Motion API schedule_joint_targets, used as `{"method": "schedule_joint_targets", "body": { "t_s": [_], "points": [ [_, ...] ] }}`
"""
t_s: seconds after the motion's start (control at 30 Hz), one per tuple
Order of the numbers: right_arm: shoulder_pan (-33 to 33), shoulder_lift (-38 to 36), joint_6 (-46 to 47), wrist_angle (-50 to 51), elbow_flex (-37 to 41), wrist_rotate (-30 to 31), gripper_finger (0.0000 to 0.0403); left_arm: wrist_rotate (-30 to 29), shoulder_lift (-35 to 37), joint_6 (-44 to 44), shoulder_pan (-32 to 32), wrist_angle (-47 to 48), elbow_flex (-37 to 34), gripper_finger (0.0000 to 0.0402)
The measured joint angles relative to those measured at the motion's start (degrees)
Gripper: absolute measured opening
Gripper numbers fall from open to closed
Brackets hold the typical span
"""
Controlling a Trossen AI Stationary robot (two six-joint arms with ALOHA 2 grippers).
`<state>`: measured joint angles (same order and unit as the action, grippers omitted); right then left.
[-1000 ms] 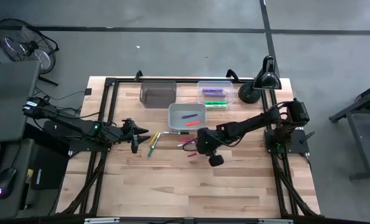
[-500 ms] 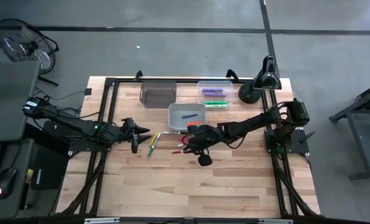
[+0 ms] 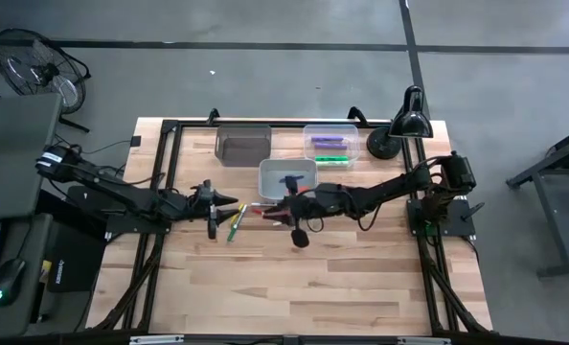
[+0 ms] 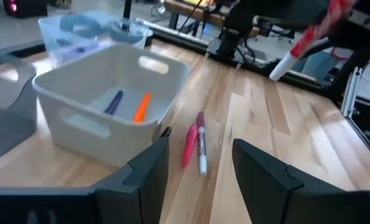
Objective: Pick & Place Markers
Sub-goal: Put the red marker into the black bin
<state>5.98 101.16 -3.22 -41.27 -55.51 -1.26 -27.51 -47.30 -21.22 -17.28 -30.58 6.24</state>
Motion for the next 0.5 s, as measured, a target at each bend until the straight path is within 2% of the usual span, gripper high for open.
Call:
{"method": "schedule_joint_targets", "body": {
  "t_s": [0.27, 0.5],
  "points": [
    [-0.61, -0.02, 4.59, -4.07, -0.04, 1.08, 0.0033, 0.09, -10.48, 8.63, -0.02, -17.46, 0.92, 0.0175],
    [-2.37, -0.02, 5.81, -4.84, -0.04, 1.05, 0.0043, 0.11, -19.23, 12.54, 0.00, -18.92, 6.78, 0.0175]
  ]
}}
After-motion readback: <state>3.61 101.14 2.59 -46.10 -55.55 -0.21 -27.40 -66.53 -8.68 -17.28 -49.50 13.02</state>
